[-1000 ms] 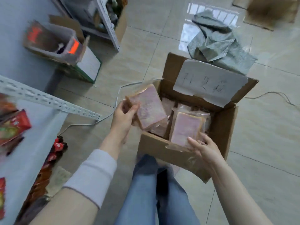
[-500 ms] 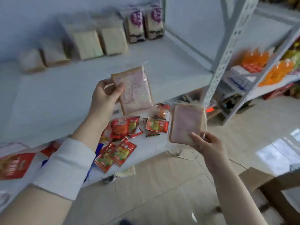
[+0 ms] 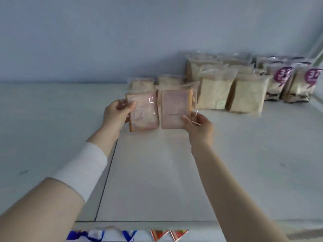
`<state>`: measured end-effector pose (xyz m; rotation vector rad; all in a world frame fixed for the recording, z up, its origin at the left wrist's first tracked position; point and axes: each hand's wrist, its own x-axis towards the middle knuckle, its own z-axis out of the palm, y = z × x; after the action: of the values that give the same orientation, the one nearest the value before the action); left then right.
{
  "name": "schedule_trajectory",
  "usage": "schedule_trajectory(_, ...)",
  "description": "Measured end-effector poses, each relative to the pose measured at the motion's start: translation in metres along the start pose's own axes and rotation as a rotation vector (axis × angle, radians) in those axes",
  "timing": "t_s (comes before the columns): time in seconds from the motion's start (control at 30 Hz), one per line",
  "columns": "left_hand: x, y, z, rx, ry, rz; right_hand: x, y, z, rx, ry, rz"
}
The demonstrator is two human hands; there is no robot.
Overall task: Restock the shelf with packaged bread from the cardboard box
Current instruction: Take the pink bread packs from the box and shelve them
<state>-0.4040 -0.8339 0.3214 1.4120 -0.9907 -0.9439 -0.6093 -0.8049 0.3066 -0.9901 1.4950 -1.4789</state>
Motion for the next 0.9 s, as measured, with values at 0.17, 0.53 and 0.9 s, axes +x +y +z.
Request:
schedule_trajectory(0.17, 0.053, -0.007, 0.009, 0.253, 0.228, 0.075, 0.045, 0.019, 0.039, -0.244, 0.128, -0.023)
schedule_trajectory(0.53, 0.035, 0.013, 0.005, 0.719, 0.249, 0.165, 0.024, 0.000, 0.014, -0.746, 0.098, -0.095)
schedule_trajectory(0.9, -0.190, 0.030, 0.134, 1.154, -0.603, 1.004, -0.138, -0.013, -0.191, -1.232, 0.369, -0.156)
